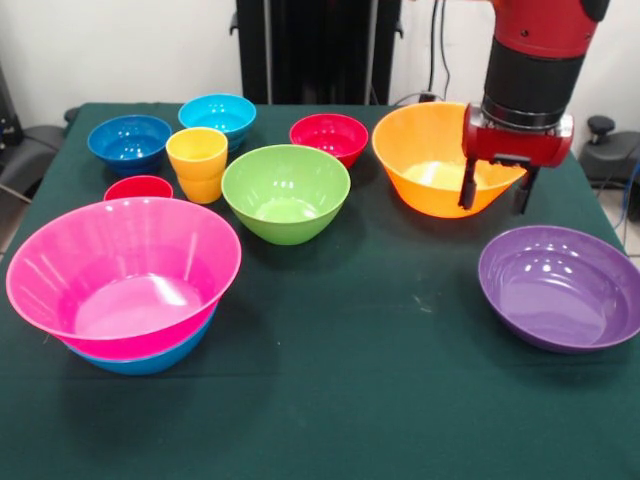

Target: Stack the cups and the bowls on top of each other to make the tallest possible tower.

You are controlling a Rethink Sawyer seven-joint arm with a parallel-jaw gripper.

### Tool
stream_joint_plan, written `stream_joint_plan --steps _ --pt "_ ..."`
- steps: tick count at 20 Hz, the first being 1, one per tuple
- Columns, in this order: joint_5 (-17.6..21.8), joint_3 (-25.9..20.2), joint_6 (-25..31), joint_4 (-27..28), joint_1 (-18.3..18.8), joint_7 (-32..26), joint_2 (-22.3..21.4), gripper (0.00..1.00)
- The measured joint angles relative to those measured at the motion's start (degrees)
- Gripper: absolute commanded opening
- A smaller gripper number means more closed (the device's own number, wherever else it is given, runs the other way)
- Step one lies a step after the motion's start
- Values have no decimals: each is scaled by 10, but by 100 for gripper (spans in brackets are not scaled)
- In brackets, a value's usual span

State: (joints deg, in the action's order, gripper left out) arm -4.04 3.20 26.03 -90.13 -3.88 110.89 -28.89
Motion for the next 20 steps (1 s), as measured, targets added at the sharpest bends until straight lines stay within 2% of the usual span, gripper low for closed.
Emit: stream_joint_plan --steps 10,20 --pt "-25 -2 -30 3 -15 0 51 100" --pt "-42 -2 -30 3 -25 0 56 100"
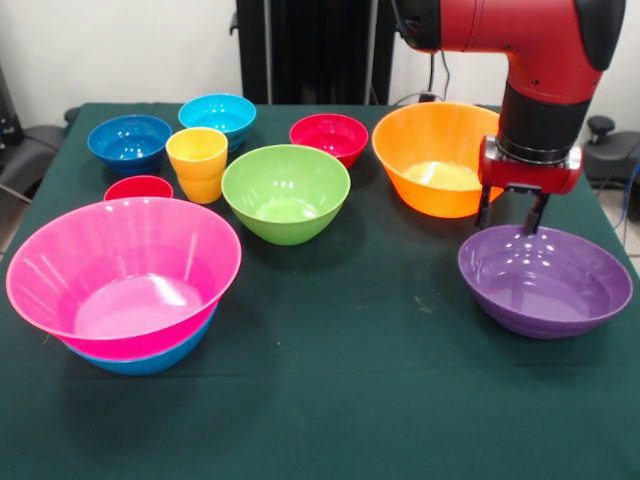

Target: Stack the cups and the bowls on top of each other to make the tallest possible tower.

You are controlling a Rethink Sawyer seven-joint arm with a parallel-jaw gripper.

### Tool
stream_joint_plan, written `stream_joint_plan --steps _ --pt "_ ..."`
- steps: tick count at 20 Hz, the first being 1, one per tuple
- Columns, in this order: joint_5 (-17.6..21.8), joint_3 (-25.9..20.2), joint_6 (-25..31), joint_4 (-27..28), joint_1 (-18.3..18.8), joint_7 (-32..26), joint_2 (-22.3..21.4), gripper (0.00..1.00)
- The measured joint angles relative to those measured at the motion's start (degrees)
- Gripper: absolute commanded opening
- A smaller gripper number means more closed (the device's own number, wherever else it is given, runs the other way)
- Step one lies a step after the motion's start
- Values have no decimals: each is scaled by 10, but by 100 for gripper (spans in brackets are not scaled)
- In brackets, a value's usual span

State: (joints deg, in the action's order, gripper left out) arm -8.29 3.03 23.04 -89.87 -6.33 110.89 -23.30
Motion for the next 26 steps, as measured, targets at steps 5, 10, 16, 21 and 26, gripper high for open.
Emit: stream_joint_plan --steps 5,10,16,21,26 --pt "-6 0 0 0 -1 0 0 100" --pt "-6 0 0 0 -1 0 0 100" --pt "-8 1 0 0 -1 0 -2 100" --pt "-31 11 0 0 -4 7 -2 0" --pt "-50 16 0 0 -7 22 -1 0"
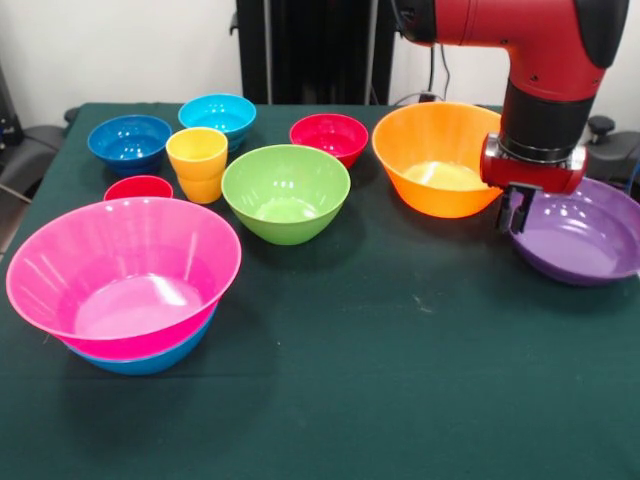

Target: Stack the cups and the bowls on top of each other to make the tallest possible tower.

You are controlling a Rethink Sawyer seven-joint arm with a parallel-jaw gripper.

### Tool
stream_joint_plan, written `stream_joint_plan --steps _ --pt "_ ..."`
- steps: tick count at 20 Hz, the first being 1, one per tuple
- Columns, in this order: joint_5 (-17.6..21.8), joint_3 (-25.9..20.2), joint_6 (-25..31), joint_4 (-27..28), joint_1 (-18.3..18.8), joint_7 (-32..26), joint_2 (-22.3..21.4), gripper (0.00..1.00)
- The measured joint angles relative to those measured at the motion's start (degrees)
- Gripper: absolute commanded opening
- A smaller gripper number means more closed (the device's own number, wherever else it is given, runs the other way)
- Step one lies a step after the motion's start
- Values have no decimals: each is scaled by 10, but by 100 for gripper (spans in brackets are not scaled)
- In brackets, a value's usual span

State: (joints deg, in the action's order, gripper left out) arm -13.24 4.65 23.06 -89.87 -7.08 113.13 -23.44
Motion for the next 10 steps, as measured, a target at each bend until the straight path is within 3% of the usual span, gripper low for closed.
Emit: stream_joint_plan --steps 10 --pt "-2 4 0 0 0 8 1 0"
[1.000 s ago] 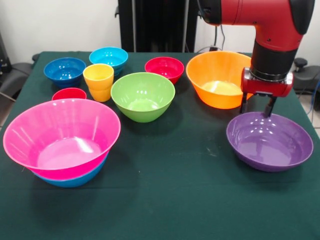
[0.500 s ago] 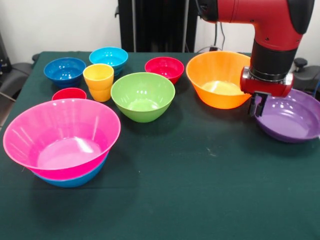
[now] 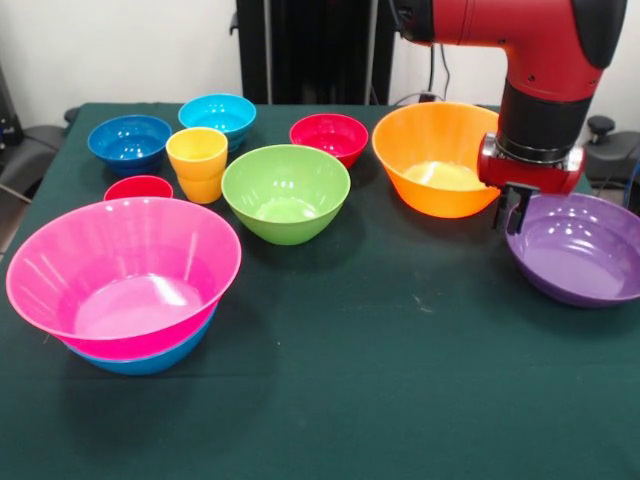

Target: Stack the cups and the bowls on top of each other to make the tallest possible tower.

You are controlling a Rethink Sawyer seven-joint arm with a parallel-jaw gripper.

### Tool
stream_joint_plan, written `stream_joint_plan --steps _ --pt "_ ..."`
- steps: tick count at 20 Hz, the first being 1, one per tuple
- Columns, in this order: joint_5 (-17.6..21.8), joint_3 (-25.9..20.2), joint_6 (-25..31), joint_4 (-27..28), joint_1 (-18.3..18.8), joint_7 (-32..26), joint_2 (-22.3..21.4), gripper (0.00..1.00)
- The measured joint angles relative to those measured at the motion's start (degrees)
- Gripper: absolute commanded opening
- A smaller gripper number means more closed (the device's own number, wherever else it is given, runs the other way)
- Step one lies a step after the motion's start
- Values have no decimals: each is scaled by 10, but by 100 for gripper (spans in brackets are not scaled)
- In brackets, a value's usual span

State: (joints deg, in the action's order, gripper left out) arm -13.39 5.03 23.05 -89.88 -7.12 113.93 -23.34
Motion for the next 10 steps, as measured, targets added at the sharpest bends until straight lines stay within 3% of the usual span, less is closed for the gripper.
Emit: stream_joint_plan --steps 7,10 --pt "0 0 1 0 3 0 -9 0" --pt "1 0 19 0 12 0 -35 0"
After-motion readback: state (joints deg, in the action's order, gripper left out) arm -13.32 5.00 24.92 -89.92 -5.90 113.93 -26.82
